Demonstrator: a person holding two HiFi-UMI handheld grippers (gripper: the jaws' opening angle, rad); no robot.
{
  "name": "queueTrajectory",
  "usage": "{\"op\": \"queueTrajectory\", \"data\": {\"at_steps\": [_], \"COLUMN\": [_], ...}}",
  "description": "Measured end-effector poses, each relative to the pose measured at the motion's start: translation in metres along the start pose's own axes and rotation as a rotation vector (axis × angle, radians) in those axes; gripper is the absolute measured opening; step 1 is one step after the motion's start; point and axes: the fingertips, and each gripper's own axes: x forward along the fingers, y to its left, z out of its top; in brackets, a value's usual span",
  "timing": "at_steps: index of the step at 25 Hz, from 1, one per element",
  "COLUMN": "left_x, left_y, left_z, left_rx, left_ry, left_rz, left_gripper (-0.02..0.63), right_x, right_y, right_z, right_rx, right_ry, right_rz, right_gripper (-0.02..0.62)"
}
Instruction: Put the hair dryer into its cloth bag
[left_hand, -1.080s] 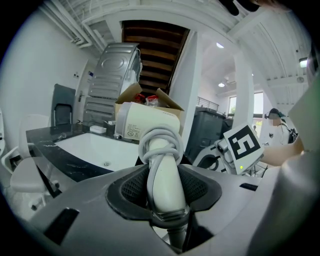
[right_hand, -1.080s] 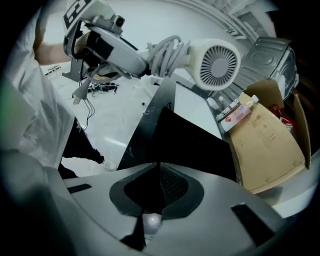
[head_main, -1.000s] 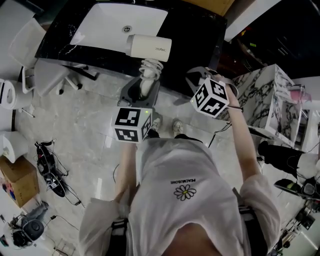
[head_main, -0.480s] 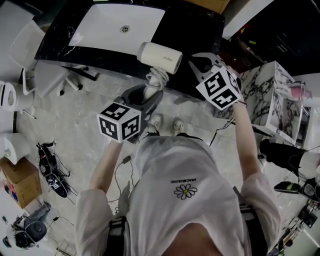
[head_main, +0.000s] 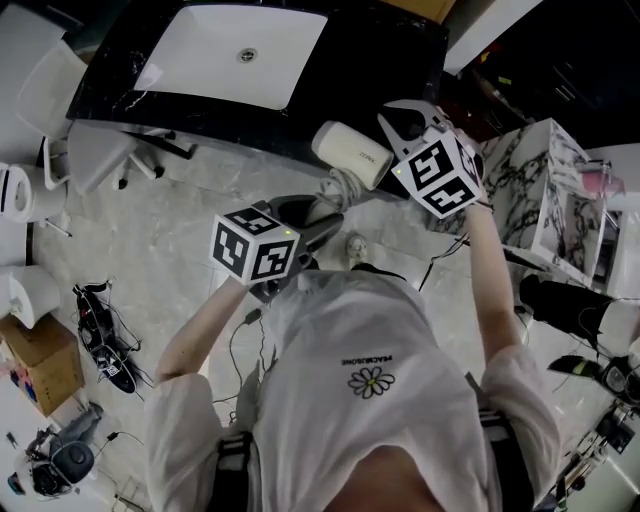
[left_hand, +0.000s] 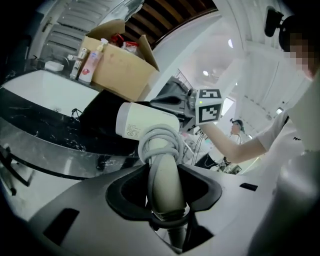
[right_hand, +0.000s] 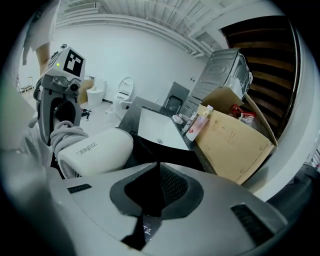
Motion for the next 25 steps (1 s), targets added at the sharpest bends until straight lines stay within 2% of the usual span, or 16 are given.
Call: {"op": "queueTrajectory", "data": {"at_steps": [5,10,17,25], "left_x": [0.012,0.021,0.035,0.055], "left_y": [0.003,0.025,0.048,0.07], "left_z": [-0.005,0.005,0.027,0.064], "left_rx": [-0.029,-0.032,-0.025,-0.064], "left_ry": [0.039,0.06,0.069,0.039], "left_rz": [-0.021,0.057,0.126,0.192], "left_gripper": [0.172,0.172,0.172,0.172], "right_x": [-0.003,-0.006,-0.012,-0.016], "right_y": [0.004,0.012,0.015,0.019], "right_z": [0.001,-0.001,0.006,0.012], "right_rx": [-0.017,-0.03,-0.059,-0.019], "right_ry": [-0.006,-0.008,-0.025,-0.067], "right_rz": [-0.002,0.012,-0.001,0.018], "right_gripper": [0.021,0.021,0.021,0.021]}}
